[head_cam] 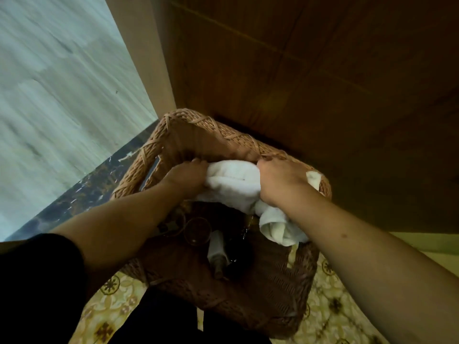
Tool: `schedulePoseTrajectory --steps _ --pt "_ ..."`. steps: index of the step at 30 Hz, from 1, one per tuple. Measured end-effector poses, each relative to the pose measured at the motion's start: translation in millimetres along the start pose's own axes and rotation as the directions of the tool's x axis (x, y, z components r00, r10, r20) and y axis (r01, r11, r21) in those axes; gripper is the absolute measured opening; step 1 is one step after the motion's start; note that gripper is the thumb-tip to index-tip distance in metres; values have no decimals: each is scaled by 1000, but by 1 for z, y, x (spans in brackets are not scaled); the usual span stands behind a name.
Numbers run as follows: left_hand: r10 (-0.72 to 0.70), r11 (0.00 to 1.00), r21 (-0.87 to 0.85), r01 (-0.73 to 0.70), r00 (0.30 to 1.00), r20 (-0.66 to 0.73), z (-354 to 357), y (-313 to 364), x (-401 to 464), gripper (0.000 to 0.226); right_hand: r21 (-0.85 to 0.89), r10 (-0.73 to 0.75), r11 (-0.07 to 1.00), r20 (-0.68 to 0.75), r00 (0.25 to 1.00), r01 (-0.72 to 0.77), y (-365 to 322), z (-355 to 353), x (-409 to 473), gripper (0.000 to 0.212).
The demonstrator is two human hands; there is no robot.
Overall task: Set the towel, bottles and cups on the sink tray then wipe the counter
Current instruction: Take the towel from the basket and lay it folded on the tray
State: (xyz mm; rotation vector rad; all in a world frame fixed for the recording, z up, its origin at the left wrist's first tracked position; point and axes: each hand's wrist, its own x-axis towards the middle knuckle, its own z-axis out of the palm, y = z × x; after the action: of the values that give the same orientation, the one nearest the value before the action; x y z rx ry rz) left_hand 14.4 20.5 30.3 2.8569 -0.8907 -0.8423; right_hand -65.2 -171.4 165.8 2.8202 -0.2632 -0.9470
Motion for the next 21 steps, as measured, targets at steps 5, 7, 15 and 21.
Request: schedulePoseTrajectory --steps 5,7,15,21 --pt "-37 989 -150 9 982 -185 -53 3 -53 51 -4 -85 996 -142 986 85 21 -42 -49 51" --pt "-18 990 -141 -27 951 -307 -67 5 -77 39 12 -131 991 -204 970 136 32 -55 -68 45" --pt "31 997 -35 -64 809 -587 -122 33 -176 28 -6 -273 956 -377 885 292 68 -104 -132 38" --pt "-60 998 -27 60 658 -751 -150 35 -262 38 -97 -376 917 -533 758 387 58 -145 -170 37"
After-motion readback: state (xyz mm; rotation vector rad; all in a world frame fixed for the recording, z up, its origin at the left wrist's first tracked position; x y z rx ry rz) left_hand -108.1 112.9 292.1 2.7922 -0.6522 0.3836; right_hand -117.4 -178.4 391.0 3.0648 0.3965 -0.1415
